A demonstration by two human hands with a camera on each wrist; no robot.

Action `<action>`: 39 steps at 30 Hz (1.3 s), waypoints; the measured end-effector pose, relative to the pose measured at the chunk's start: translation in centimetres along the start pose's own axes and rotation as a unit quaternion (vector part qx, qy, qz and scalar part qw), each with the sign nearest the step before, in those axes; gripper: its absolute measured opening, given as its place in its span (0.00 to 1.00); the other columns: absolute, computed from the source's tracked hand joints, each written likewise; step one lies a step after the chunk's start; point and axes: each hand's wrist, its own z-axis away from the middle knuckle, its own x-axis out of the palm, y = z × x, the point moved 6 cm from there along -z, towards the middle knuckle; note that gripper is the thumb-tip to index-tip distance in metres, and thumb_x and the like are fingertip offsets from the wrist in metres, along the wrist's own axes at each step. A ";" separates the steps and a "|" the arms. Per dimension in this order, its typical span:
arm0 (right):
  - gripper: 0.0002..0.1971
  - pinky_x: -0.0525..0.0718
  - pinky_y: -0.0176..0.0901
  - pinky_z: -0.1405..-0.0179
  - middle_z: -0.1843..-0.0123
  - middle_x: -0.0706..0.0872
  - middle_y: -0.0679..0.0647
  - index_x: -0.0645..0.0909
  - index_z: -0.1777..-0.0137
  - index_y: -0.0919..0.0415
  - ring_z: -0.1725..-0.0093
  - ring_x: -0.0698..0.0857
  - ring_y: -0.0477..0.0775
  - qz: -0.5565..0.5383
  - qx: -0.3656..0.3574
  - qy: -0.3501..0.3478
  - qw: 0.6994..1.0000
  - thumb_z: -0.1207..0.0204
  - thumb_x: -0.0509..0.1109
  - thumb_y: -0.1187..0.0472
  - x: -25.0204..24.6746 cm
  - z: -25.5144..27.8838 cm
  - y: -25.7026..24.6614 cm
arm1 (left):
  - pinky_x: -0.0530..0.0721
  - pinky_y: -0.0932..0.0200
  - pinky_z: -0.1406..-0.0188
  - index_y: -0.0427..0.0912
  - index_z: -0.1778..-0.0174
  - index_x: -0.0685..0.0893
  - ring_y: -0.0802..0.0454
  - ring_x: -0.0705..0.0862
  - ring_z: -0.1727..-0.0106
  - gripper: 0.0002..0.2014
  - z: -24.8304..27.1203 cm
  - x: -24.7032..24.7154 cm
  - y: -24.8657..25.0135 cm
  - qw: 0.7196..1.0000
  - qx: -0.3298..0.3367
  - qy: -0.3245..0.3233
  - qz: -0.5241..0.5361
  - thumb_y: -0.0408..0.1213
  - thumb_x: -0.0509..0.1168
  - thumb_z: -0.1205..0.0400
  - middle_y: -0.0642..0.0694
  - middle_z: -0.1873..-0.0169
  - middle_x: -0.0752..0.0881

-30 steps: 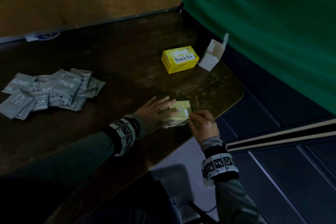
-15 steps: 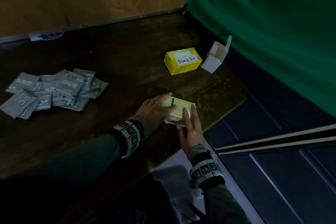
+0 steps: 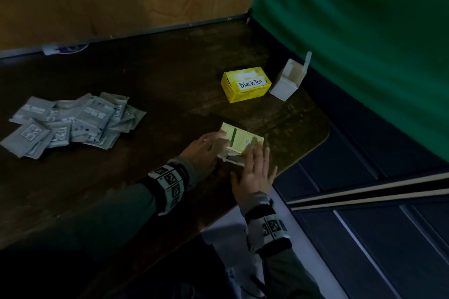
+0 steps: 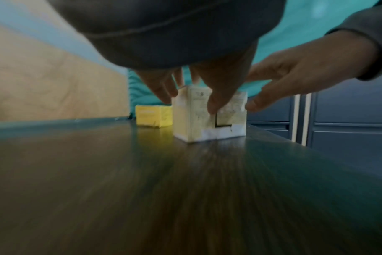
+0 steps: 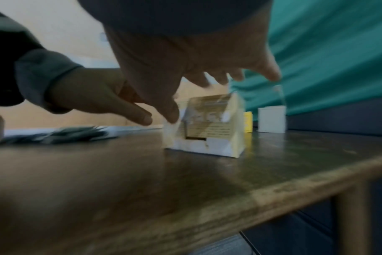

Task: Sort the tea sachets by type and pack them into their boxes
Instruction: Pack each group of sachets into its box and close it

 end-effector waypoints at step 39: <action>0.20 0.75 0.63 0.37 0.30 0.73 0.71 0.74 0.32 0.71 0.33 0.75 0.72 0.067 0.163 -0.044 0.983 0.17 0.61 0.58 -7.6 -25.7 4.2 | 0.38 0.47 0.21 0.55 0.18 0.41 0.48 0.40 0.17 0.35 7.4 2.4 -9.0 0.964 -0.171 -0.197 -0.051 0.54 0.52 0.16 0.50 0.17 0.40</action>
